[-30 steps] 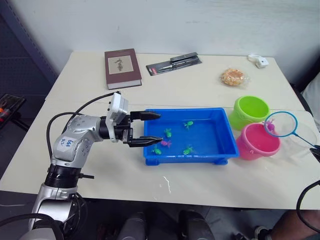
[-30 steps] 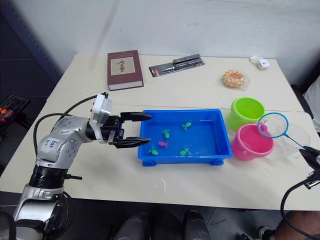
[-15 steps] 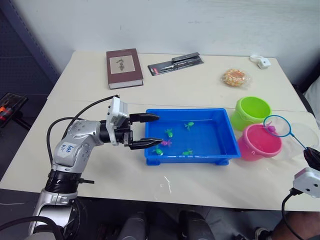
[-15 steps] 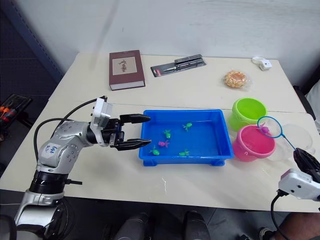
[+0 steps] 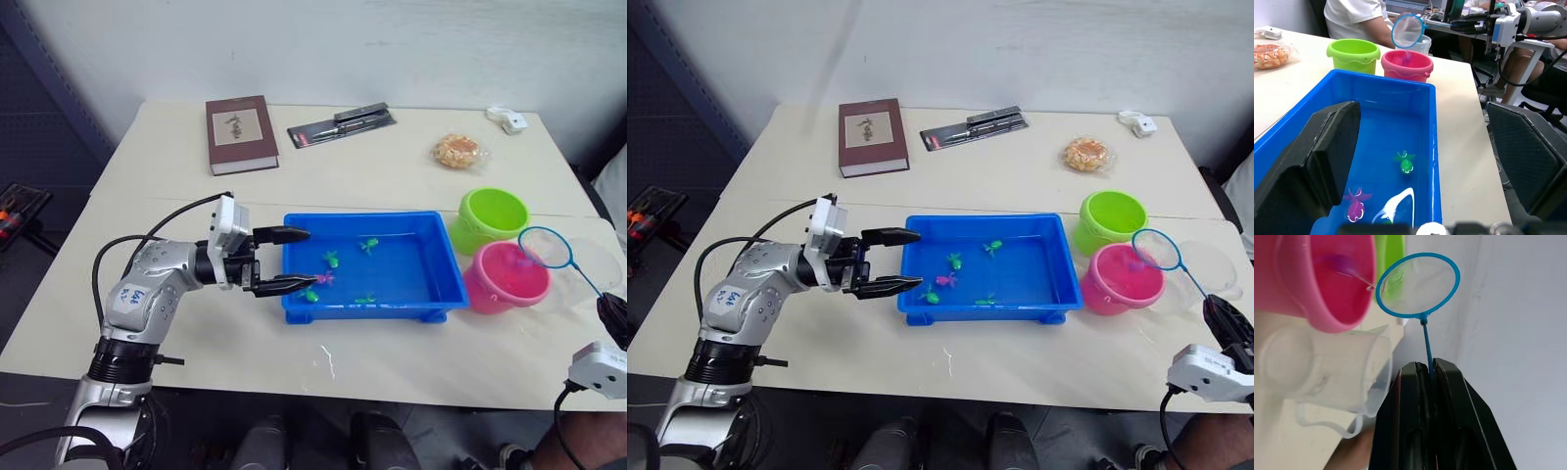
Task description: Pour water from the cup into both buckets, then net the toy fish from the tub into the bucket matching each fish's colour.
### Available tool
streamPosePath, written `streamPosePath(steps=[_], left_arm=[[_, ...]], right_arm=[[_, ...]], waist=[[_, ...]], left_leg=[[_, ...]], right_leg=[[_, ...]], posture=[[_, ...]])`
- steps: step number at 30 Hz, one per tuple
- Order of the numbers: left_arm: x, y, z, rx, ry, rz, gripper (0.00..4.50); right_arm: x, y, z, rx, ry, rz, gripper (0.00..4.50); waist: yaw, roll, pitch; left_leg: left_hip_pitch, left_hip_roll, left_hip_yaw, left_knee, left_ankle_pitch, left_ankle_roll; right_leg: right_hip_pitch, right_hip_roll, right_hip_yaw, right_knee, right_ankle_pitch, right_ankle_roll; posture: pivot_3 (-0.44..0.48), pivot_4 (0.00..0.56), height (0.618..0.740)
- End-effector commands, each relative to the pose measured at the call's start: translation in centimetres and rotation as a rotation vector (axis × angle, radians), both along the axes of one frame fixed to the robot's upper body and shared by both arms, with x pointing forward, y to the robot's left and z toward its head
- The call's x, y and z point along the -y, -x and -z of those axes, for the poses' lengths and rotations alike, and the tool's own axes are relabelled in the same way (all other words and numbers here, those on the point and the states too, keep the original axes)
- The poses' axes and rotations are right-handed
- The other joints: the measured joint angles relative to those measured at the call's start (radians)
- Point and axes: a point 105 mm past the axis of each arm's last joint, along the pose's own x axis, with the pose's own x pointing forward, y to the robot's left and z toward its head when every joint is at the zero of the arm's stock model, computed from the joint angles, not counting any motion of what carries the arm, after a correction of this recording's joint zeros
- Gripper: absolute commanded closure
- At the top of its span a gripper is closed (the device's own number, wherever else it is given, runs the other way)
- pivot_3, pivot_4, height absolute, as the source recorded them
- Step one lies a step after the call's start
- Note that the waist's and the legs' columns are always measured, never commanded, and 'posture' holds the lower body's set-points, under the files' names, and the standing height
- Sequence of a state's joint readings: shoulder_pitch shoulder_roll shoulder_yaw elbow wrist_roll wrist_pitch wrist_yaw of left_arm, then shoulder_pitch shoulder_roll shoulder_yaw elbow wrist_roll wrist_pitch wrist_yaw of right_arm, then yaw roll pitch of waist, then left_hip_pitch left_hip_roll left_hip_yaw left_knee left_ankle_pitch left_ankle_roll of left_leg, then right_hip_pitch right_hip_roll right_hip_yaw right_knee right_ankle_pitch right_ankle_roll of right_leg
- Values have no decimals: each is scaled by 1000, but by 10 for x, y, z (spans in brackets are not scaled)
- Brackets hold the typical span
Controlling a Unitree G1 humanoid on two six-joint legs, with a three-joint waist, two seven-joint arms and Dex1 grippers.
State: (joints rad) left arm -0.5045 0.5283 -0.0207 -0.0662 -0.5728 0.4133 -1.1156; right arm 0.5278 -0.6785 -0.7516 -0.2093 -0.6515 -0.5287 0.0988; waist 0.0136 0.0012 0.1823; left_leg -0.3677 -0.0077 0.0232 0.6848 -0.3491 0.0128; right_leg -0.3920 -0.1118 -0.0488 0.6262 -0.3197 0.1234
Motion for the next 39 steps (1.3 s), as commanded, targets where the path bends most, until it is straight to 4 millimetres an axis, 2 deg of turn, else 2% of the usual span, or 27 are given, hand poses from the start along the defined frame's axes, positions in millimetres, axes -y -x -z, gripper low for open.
streamPosePath(steps=[1, 2, 4, 6, 8, 10, 12, 14, 17, 20, 27, 31, 35, 39], left_arm=[[3, 4, -5, 43, -8, 19, 112], [3, 4, -4, 44, -10, 21, 112], [2, 3, -6, 46, -1, 11, 112], [0, 2, -6, 47, -2, -3, 112], [-4, 2, -5, 48, -9, -14, 112], [-12, -2, -5, 53, -20, -43, 112], [-26, -6, -4, 55, -44, -82, 112], [-36, -7, -2, 51, -70, -104, 112], [-47, -7, 3, 50, -128, -123, 112], [-55, -6, 4, 53, -153, -150, 112], [-63, -2, 2, 51, -178, -195, 112], [-62, 1, 1, 50, -178, -206, 112], [-61, 3, 1, 46, -180, -209, 112], [-59, 3, 1, 45, -177, -213, 112]], right_arm=[[-9, 0, 4, -48, 24, -67, 4500], [-13, -1, 7, -65, 26, -89, 4500], [-2, -2, -6, 6, -2, -26, 4500], [-8, -6, -19, 65, -147, -56, 4500], [-18, -10, -22, 48, -308, -108, 4500], [-39, -18, -30, -8, -557, -227, 4500], [-69, -27, -42, -127, -804, -384, 4500], [-90, -32, -43, -275, -946, -459, 4500], [-118, -38, -31, -547, -1069, -494, 4500], [-142, -45, -24, -712, -1020, -513, 4500], [-186, -83, 0, -789, -817, -557, 4500], [-197, -101, 6, -749, -779, -557, 4500], [-197, -126, 5, -664, -690, -533, 4500], [-201, -132, 7, -665, -623, -550, 4500]], waist=[[-3, 0, 0], [-3, 0, 0], [-3, 0, 0], [-6, 0, 0], [-12, 0, 0], [-15, 0, 0], [-23, 1, 0], [-23, 1, 0], [-17, 1, 0], [-6, 0, 0], [0, -2, 0], [5, -2, 0], [-1, -2, 0], [-2, -2, 0]], left_leg=[[0, 0, 0, 0, 0, 0], [0, 0, 0, 0, 0, 0], [0, 0, 0, 0, 0, 0], [0, 0, 0, 0, 0, 0], [0, 0, 0, 0, 0, 0], [0, 1, -1, 0, 0, 0], [0, 2, -1, 0, 0, 0], [1, 2, -1, 0, 0, 0], [2, 2, -1, 0, 0, 0], [-1, 1, -4, 0, 0, 1], [-4, 0, -7, 3, 0, 1], [-5, -1, -7, 2, 0, 1], [-5, -1, -6, 3, 0, 1], [-5, -1, -6, 3, 0, 1]], right_leg=[[0, 0, 0, 0, 0, 0], [0, 0, 0, 0, 0, 0], [0, 1, 0, 0, 0, 0], [0, 0, 0, 1, 0, 0], [1, 0, 0, 0, 0, 0], [0, 1, 0, 1, 0, 0], [1, 1, 0, 1, 0, 0], [1, 1, 0, 2, 0, 0], [1, 0, -1, 2, 0, 0], [1, -1, -1, 0, 0, 0], [0, -2, -2, 0, 0, 0], [-1, -2, -5, 0, 0, 0], [-1, -2, -6, 1, 0, 0], [-1, -2, -6, 0, 0, 0]], posture=[[0, 150, 738], [0, 150, 738], [0, 150, 738], [0, 150, 738], [0, 150, 738], [0, 150, 738], [0, 150, 738], [0, 150, 738], [0, 150, 738], [0, 150, 738], [0, 150, 738], [0, 150, 738], [0, 150, 738], [0, 150, 738]])
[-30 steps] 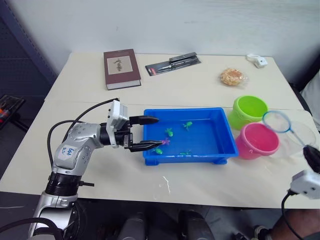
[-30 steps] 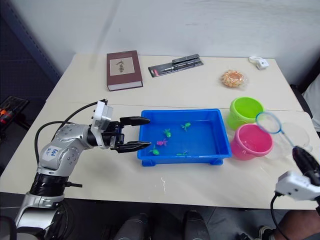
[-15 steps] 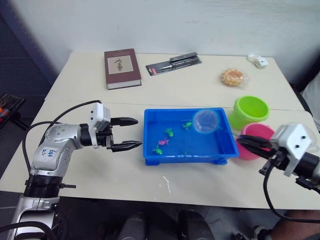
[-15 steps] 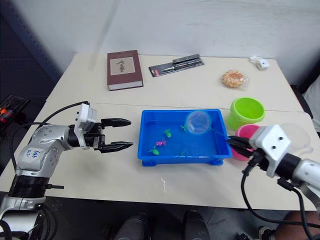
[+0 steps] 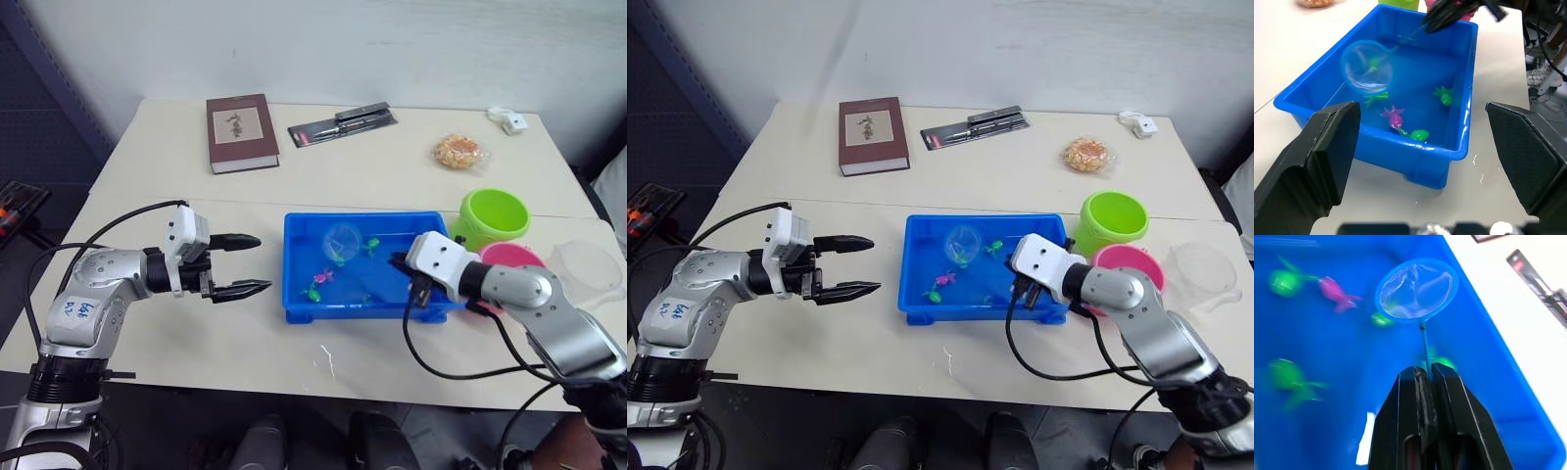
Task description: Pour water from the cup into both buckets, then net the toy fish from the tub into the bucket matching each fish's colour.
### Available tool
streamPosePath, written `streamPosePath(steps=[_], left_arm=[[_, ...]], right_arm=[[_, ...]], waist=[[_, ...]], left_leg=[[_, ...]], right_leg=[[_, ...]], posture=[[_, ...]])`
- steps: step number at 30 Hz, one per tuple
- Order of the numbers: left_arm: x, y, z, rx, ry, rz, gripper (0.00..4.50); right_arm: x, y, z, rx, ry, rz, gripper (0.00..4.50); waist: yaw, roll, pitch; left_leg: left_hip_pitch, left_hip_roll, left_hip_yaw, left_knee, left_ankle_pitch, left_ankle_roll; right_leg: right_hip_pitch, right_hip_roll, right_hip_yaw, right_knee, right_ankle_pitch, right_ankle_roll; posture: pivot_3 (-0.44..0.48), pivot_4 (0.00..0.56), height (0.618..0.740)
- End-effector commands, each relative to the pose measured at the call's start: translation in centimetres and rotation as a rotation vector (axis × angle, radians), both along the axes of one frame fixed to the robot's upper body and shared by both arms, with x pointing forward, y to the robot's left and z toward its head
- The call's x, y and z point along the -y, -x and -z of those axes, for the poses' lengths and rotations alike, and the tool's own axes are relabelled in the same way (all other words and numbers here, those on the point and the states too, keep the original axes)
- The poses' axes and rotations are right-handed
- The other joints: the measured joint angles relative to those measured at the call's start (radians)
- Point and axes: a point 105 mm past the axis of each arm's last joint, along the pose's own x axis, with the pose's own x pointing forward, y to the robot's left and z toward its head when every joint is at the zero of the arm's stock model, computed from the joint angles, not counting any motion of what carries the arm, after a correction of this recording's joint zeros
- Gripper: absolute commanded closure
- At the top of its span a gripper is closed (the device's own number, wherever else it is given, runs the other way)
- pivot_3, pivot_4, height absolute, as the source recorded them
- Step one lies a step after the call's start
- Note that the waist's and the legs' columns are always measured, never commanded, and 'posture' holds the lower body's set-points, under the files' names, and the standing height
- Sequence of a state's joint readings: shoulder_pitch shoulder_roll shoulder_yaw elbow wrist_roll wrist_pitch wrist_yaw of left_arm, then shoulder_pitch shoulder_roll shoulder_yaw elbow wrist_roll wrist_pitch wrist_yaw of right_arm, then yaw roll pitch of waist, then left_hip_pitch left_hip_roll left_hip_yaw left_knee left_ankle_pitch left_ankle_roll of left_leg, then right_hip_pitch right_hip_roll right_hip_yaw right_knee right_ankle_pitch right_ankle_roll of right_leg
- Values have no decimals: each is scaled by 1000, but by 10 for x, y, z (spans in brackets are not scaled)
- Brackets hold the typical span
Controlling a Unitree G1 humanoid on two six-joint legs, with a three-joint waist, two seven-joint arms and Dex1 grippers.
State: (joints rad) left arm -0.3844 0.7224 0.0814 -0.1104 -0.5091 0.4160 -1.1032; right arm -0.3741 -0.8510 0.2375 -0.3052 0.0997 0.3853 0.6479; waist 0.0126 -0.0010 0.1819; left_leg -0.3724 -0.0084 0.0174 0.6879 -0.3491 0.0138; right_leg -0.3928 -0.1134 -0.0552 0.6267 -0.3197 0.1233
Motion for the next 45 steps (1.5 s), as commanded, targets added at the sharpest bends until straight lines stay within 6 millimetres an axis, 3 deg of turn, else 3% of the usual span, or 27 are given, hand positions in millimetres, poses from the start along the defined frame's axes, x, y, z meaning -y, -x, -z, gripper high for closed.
streamPosePath(steps=[1, 7, 15, 19, 24, 32, 45], left_arm=[[0, 3, -10, 38, 15, -3, 112], [0, 3, -10, 39, 20, -6, 112], [0, 5, -10, 39, 24, -14, 112], [-1, 5, -11, 46, 31, -20, 112], [-3, 6, -11, 47, 31, -26, 112], [-8, 6, -10, 47, 26, -42, 112], [-7, 6, -8, 41, 21, -40, 112]], right_arm=[[-8, -2, -5, 55, 64, -60, 4500], [-20, -3, 3, 43, 129, -116, 4500], [-18, 4, 18, -12, 276, -137, 4500], [-36, 11, 13, -48, 225, -194, 4500], [-33, 17, 20, -143, 250, -199, 4500], [-41, 19, 16, -235, 119, -150, 4500], [-39, 9, 10, -206, 28, -88, 4500]], waist=[[-2, 0, 0], [-14, 0, 0], [-14, 0, 0], [-15, 0, 0], [-15, 0, 0], [-15, 0, 0], [-15, 0, 0]], left_leg=[[0, 0, 0, 0, 0, 0], [0, 0, 0, 0, 0, 0], [0, 0, 0, 0, 0, 0], [0, 0, 0, 0, 0, 0], [0, 0, 0, 0, 0, 0], [0, 0, 0, 0, 0, -1], [0, 0, 0, 0, 0, -1]], right_leg=[[0, 0, 0, 0, 0, 0], [0, 0, 0, 0, 0, 0], [0, 0, 0, 0, 0, 0], [0, 0, 0, 0, 0, 0], [0, 0, 0, 0, 0, 0], [0, 0, 0, 0, 0, 0], [0, 0, 0, 0, 0, 0]], posture=[[0, 150, 738], [0, 150, 738], [0, 150, 738], [0, 150, 738], [0, 150, 738], [0, 150, 738], [0, 150, 738]])
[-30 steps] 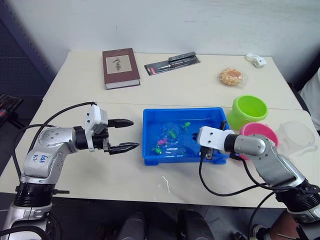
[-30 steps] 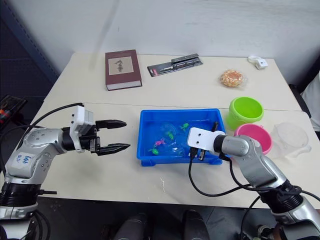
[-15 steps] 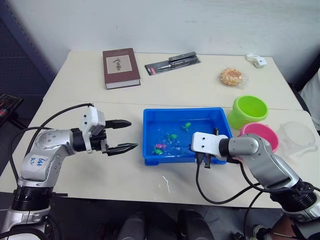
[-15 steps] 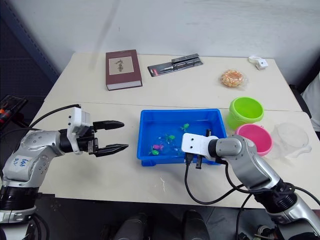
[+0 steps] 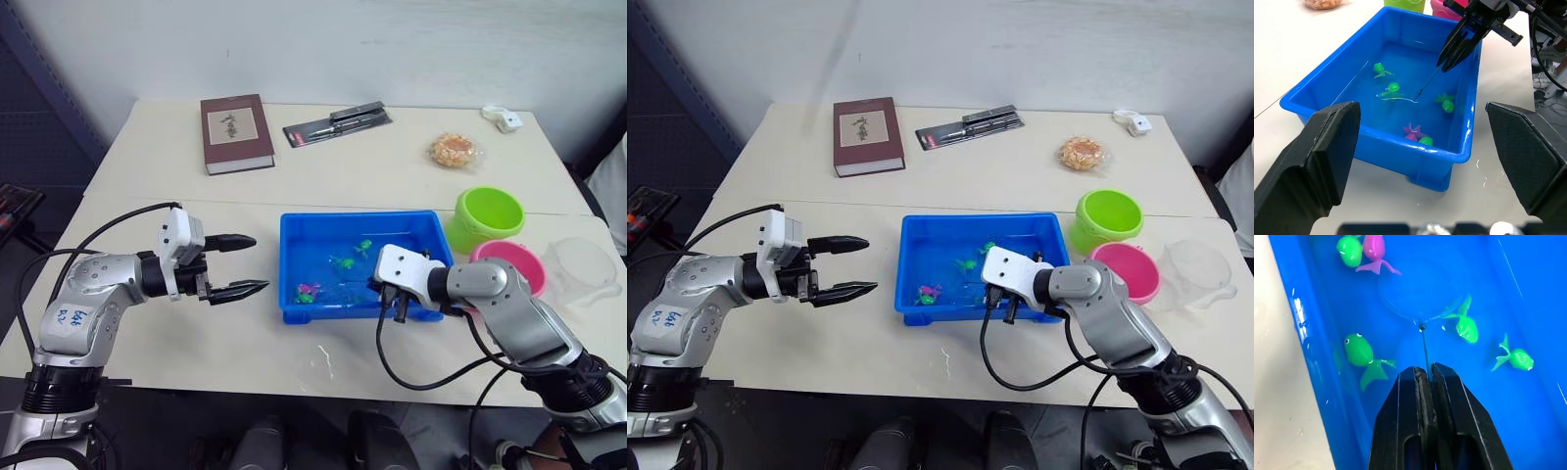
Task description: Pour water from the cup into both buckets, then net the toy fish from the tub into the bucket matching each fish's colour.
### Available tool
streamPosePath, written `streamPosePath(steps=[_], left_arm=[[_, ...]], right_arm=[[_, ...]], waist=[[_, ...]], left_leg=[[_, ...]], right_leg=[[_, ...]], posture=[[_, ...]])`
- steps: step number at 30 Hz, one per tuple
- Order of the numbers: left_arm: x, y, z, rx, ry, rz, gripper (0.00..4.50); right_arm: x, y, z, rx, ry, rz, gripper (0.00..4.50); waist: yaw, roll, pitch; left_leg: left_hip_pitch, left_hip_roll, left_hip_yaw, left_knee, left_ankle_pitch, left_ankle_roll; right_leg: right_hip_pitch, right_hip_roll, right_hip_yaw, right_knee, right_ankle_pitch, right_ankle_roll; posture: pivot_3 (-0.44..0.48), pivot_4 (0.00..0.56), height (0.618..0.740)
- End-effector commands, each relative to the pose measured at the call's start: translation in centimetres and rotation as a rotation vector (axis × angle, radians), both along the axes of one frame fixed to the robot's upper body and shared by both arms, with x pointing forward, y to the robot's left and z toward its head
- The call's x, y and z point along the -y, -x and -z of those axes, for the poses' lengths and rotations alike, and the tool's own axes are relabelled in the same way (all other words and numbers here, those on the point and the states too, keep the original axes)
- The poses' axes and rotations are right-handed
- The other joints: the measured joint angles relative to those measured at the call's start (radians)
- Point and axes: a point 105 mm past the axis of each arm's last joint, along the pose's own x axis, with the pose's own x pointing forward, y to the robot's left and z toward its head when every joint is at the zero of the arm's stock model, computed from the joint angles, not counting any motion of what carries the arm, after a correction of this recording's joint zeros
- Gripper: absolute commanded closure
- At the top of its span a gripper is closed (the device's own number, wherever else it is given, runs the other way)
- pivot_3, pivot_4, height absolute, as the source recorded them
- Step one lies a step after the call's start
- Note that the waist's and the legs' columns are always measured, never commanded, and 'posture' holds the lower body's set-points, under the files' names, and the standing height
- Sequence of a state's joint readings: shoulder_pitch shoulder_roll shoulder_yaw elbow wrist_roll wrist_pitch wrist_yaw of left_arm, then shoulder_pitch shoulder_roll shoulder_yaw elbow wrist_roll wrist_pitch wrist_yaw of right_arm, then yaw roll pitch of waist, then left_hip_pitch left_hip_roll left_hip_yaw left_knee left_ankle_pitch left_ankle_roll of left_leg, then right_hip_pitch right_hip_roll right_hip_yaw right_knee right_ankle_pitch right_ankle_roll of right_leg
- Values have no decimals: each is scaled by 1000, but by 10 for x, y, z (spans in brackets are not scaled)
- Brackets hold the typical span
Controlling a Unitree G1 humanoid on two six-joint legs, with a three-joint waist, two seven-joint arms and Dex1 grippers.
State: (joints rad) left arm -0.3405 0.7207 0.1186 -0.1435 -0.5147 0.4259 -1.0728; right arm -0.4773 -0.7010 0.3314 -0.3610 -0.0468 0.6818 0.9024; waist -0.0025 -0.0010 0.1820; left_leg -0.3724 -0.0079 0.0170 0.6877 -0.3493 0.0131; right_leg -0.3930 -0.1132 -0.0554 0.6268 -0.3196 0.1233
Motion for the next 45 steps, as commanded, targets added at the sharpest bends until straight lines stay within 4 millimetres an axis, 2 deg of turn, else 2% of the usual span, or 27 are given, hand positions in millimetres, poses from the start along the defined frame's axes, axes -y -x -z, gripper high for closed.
streamPosePath(steps=[1, 9, 16, 29, 38, 45], left_arm=[[-1, 3, -9, 39, 7, 7, 112], [-4, 3, -8, 38, 0, 3, 112], [-8, 5, -2, 20, -42, 8, 112], [-12, 7, -1, 16, -70, 16, 112], [-7, 6, -2, 46, -166, 51, 112], [-1, 4, -1, 61, -229, 79, 112]], right_arm=[[-3, -2, -13, 42, -48, -2, 4500], [-2, 6, -4, 37, 79, -83, 4500], [-15, 10, -6, 19, 39, -117, 4500], [-26, 8, -15, -8, -62, -94, 4500], [-24, 7, -30, -41, -132, -63, 4500], [-22, 8, -33, -55, -141, -52, 4500]], waist=[[0, 0, 0], [0, 0, 0], [-2, 0, 0], [-1, 0, 0], [-1, 0, 0], [-1, 0, 0]], left_leg=[[0, 0, 0, 0, 0, 0], [0, 0, 0, 0, 0, 0], [0, 0, 0, -1, 0, 0], [0, 0, 0, -1, 0, 0], [0, 0, 0, -1, 0, 0], [0, 0, 0, -2, 0, 0]], right_leg=[[0, 0, 0, 0, 0, 0], [0, 0, 0, 0, 0, 0], [0, 0, 0, 0, 0, 0], [0, 0, 0, 0, 0, 0], [-1, 0, 0, 0, 0, 0], [-1, 0, 0, -1, 0, 0]], posture=[[0, 150, 738], [0, 150, 738], [0, 150, 738], [0, 150, 738], [0, 150, 738], [0, 150, 738]])
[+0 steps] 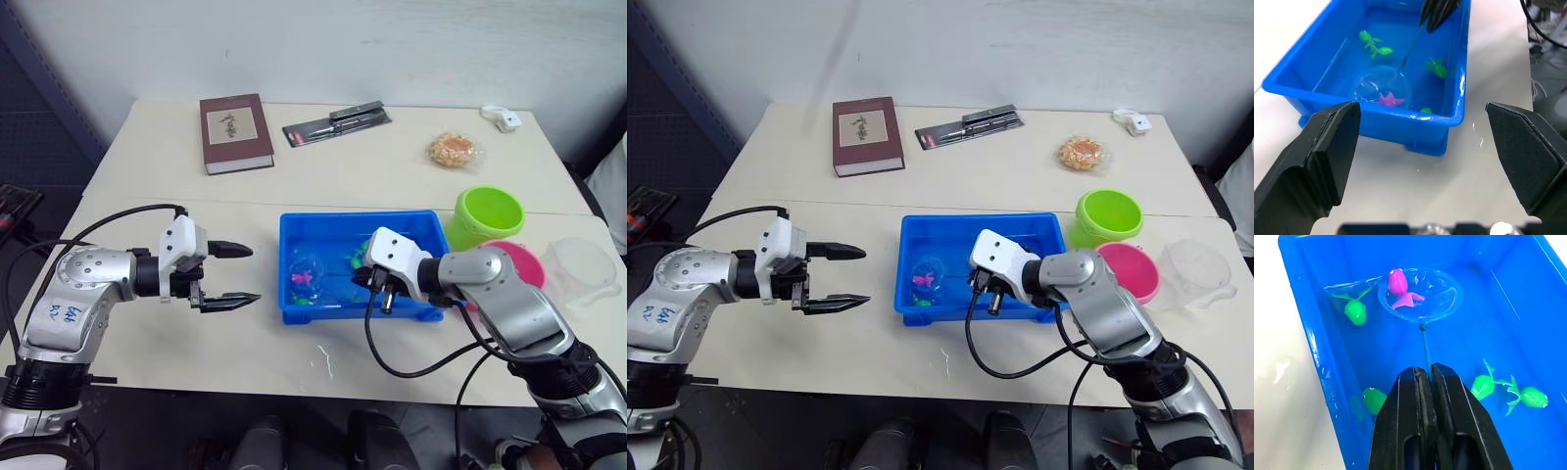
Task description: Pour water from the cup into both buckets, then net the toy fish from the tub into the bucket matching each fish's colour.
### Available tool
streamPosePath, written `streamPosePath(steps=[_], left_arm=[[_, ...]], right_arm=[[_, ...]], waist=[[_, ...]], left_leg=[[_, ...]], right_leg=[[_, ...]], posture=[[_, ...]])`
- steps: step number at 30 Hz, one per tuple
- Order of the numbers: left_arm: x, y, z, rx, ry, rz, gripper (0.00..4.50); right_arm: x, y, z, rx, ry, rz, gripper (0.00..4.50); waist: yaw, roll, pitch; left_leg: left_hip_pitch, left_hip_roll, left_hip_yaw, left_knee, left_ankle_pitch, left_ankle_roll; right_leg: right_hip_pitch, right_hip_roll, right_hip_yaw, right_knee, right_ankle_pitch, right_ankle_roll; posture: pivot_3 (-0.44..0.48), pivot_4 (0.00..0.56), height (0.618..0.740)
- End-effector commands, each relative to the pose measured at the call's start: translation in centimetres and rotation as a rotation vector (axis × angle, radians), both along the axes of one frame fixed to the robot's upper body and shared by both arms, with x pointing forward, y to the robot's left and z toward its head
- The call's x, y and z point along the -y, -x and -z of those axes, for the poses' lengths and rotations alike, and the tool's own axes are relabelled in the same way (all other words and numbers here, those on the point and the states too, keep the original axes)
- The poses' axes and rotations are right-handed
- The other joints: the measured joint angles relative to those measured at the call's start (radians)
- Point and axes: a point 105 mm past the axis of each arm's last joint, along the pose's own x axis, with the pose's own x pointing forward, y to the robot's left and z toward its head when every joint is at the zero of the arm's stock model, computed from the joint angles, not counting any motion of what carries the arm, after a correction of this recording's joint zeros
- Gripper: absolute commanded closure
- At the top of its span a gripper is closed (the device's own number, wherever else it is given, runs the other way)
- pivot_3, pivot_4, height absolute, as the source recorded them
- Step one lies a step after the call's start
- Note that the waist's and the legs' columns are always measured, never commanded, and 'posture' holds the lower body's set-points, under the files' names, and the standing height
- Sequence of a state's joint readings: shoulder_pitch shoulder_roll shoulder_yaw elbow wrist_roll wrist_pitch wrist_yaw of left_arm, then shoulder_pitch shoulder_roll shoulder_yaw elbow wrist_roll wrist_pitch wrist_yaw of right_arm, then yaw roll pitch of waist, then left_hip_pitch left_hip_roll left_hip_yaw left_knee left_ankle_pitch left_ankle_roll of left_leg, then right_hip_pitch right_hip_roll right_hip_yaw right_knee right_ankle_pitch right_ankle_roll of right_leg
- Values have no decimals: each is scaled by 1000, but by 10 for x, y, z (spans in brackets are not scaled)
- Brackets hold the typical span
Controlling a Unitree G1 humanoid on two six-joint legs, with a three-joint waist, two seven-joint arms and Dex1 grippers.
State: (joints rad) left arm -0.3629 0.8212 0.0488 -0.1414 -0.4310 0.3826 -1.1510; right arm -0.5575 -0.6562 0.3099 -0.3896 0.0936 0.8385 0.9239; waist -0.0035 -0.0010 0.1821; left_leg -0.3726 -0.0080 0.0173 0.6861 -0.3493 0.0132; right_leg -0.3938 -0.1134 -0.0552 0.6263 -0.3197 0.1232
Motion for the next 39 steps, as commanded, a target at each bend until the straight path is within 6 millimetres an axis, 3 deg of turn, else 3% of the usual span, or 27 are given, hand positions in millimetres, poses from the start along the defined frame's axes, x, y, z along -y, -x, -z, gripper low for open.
streamPosePath(steps=[1, 7, 11, 16, 20, 29, 35, 39], left_arm=[[5, -2, -8, 51, -31, 20, 112], [10, -4, -13, 55, 10, 16, 112], [7, -3, -12, 41, 32, 22, 112], [19, 0, -23, 37, 155, 85, 112], [36, -2, -32, 22, 281, 142, 112], [83, -7, -34, 27, 394, 275, 112], [100, -11, -32, 25, 398, 332, 112], [103, -16, -31, 34, 396, 329, 112]], right_arm=[[-2, 4, -15, 47, -18, -21, 4500], [12, 10, -25, 54, -38, -14, 4500], [29, 21, -35, 70, -57, -23, 4500], [61, 36, -50, 100, -120, 43, 4500], [110, 57, -64, 165, -140, 146, 4500], [207, 99, -92, 327, -182, 528, 4500], [247, 122, -75, 369, -39, 710, 4500], [260, 125, -73, 458, 22, 774, 4500]], waist=[[0, 0, 0], [1, 0, 0], [4, 0, 0], [6, 0, 0], [26, 0, 0], [30, -1, 0], [23, -1, 0], [23, 0, 0]], left_leg=[[0, 0, 0, 0, 0, 0], [0, 0, 0, 0, 0, 0], [0, 0, 0, 0, 0, 0], [-1, 0, 0, 0, 0, 0], [-1, 0, -1, 0, 0, 0], [1, -1, 2, 0, 0, 1], [4, -1, 4, -1, 0, 1], [5, -1, 6, -1, 0, 1]], right_leg=[[0, 0, 0, 0, 0, 0], [0, 0, 0, 0, 0, 0], [0, 0, 0, 0, 0, 0], [0, -1, 0, -1, 0, 0], [1, 0, -1, -1, 0, 0], [3, 0, 1, 0, 0, 1], [3, 1, 3, 0, 0, 1], [2, 1, 5, 1, 0, 1]], posture=[[0, 150, 738], [0, 150, 738], [0, 150, 738], [0, 150, 738], [0, 150, 738], [0, 150, 738], [0, 150, 738], [0, 150, 738]])
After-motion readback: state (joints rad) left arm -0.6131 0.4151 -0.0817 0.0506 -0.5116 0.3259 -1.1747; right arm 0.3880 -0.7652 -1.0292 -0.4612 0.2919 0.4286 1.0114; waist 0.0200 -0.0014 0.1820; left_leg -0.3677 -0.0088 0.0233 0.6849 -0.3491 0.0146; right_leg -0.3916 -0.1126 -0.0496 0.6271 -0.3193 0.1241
